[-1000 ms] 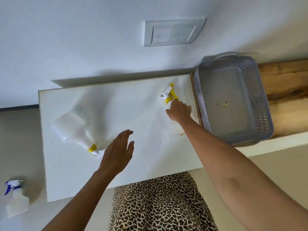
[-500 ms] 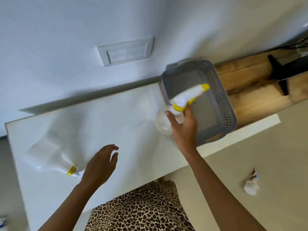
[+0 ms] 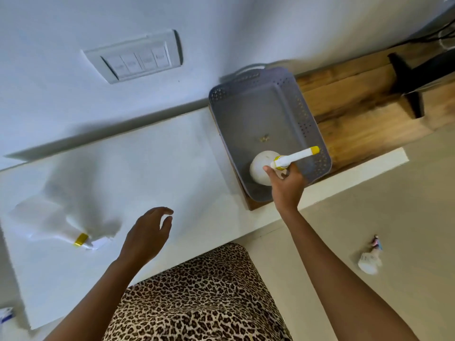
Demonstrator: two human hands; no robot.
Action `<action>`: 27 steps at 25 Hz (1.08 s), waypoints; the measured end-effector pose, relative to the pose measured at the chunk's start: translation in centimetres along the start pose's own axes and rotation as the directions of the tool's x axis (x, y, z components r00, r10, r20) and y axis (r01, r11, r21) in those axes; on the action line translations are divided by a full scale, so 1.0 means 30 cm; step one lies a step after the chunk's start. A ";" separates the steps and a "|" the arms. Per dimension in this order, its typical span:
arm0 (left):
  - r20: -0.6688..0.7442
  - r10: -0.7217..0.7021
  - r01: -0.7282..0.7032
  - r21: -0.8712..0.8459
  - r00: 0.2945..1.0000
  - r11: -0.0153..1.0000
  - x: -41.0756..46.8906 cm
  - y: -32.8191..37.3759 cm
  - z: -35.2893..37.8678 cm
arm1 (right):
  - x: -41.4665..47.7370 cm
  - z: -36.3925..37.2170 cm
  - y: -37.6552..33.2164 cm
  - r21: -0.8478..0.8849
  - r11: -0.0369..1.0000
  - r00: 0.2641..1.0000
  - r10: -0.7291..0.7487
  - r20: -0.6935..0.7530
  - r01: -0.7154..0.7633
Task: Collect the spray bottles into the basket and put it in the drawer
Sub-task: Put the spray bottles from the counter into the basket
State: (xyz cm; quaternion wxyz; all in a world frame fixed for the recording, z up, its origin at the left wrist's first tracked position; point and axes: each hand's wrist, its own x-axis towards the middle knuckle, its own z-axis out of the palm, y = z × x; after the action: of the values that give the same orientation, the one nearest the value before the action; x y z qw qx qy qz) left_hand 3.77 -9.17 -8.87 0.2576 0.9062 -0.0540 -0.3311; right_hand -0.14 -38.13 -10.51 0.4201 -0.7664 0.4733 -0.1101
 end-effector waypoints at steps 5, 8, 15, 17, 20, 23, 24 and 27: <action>-0.100 -0.069 0.052 -0.158 0.993 0.986 -0.021 0.045 0.067 | 0.036 -0.008 0.049 -0.047 0.996 0.995 -0.077 0.057 0.079; -0.193 -0.077 0.050 -0.139 0.978 0.989 -0.044 0.039 0.066 | 0.035 -0.026 0.066 -0.062 0.996 0.989 -0.060 0.135 0.069; -0.403 -0.127 0.152 0.031 0.906 0.988 -0.134 -0.169 -0.058 | -0.230 -0.031 0.081 -0.093 0.996 0.981 0.016 0.192 0.002; -0.426 -0.090 0.170 0.155 0.900 0.973 -0.142 -0.250 -0.096 | -0.327 0.008 0.074 -0.087 0.995 0.954 -0.010 0.300 0.038; -0.380 0.013 0.160 0.417 0.925 0.895 -0.115 -0.384 -0.138 | -0.423 0.111 0.033 -0.104 0.983 0.879 -0.088 0.469 0.154; -0.211 0.029 0.116 0.643 0.977 0.757 -0.059 -0.476 -0.168 | -0.468 0.237 -0.030 -0.086 0.959 0.815 -0.181 0.550 0.271; -0.166 0.020 0.102 0.692 0.986 0.714 -0.041 -0.496 -0.173 | -0.475 0.274 -0.051 -0.078 0.952 0.796 -0.201 0.571 0.296; -0.076 0.082 0.016 0.820 0.994 0.573 0.002 -0.574 -0.156 | -0.491 0.379 -0.091 -0.071 0.943 0.760 -0.216 0.613 0.326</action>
State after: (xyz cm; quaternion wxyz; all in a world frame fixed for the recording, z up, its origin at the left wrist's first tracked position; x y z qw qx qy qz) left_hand 5.51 7.66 -14.53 -0.1815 0.9376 -0.2040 -0.2155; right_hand 0.26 -19.41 -12.18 0.4586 -0.8557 0.2084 0.1185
